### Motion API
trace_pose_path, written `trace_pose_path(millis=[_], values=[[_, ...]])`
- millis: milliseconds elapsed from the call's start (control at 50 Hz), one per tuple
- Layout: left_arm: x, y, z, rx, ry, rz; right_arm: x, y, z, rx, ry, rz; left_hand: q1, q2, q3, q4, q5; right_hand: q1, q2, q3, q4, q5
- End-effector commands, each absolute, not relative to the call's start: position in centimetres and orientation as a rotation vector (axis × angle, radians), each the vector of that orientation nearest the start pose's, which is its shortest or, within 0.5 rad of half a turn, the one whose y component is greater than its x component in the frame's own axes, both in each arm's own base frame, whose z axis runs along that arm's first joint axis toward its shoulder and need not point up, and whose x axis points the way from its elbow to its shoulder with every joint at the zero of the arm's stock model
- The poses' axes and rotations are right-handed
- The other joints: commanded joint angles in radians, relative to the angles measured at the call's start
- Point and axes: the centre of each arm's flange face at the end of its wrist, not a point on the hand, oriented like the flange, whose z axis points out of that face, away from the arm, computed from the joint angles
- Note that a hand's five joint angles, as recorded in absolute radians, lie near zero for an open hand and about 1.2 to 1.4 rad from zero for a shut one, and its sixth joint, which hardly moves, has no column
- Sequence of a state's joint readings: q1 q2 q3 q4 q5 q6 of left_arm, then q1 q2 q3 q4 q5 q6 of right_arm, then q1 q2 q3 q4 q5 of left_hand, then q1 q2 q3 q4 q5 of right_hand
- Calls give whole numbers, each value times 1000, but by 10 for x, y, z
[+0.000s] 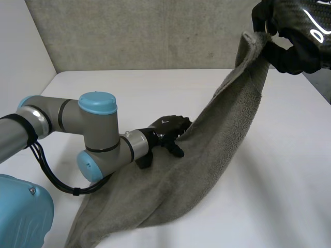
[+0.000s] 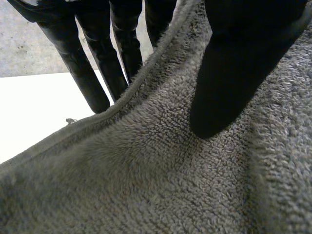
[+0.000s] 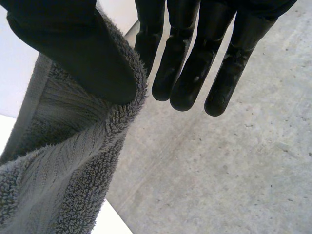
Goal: Fold the towel.
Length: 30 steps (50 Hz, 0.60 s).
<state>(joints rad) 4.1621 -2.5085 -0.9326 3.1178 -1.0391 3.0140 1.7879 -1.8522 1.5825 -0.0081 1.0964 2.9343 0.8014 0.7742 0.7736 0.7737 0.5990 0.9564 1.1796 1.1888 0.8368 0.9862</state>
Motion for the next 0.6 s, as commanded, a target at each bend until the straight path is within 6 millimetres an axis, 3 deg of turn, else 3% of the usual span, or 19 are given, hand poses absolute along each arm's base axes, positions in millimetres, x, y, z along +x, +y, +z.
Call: trace_pose_path(millis=[20, 60, 120, 160, 180, 220, 240, 280, 320, 400, 440, 460, 500, 540, 560, 600], values=[[-383, -306, 136, -706, -1918, 1330, 220, -199, 385, -871, 1536, -2235, 595, 622, 623, 623, 623, 440, 217, 207, 559, 236], [-369, -325, 149, -595, -1980, 1507, 218, -202, 384, -866, 1545, -2237, 595, 622, 623, 623, 623, 440, 217, 207, 559, 236], [-363, -330, 163, -547, -1990, 1588, 215, -208, 381, -854, 1579, -2236, 595, 622, 623, 623, 623, 440, 217, 207, 559, 236], [-340, -336, 185, -486, -2025, 1691, 213, -211, 377, -848, 1608, -2222, 595, 622, 623, 623, 623, 440, 217, 207, 559, 236], [-340, -336, 185, -485, -2025, 1691, 213, -211, 377, -848, 1608, -2222, 595, 622, 623, 623, 623, 440, 217, 207, 559, 236], [-319, -329, 210, -520, -2019, 1756, 213, -221, 361, -849, 1700, -2146, 595, 622, 623, 623, 623, 440, 217, 207, 559, 236], [-319, -329, 210, -520, -2019, 1756, 213, -221, 361, -849, 1700, -2145, 595, 622, 623, 623, 623, 440, 217, 207, 559, 236], [-311, -321, 219, -562, -2020, 1780, 215, -232, 342, -847, 1786, -2056, 595, 622, 623, 623, 623, 440, 217, 207, 559, 236], [-300, -300, 233, -673, -2019, 1822, 217, -235, 333, -848, 1820, -2014, 595, 622, 623, 623, 623, 440, 217, 207, 559, 236], [-289, -278, 237, -783, -2042, 1857, 223, -240, 316, -866, 1880, -1944, 595, 622, 623, 623, 623, 440, 217, 207, 559, 236], [-285, -269, 236, -841, -2057, 1870, 234, -241, 295, -930, 1934, -1869, 595, 622, 623, 623, 623, 440, 217, 207, 559, 236], [-280, -260, 233, -903, -2080, 1870, 234, -241, 295, -930, 1934, -1868, 595, 622, 623, 623, 623, 440, 217, 207, 559, 236], [-276, -251, 226, -972, -2105, 1857, 242, -241, 272, -1020, 2019, -1781, 595, 622, 623, 623, 623, 440, 217, 207, 559, 236], [-268, -234, 209, -1087, -2165, 1801, 245, -241, 262, -1073, 2059, -1735, 595, 622, 623, 623, 623, 440, 217, 207, 559, 236], [-268, -234, 209, -1088, -2165, 1800, 245, -241, 262, -1073, 2059, -1734, 595, 622, 623, 623, 623, 440, 217, 207, 559, 236], [-265, -227, 201, -1132, -2201, 1760, 253, -239, 241, -1190, 2121, -1647, 595, 622, 623, 623, 623, 440, 217, 207, 559, 236]])
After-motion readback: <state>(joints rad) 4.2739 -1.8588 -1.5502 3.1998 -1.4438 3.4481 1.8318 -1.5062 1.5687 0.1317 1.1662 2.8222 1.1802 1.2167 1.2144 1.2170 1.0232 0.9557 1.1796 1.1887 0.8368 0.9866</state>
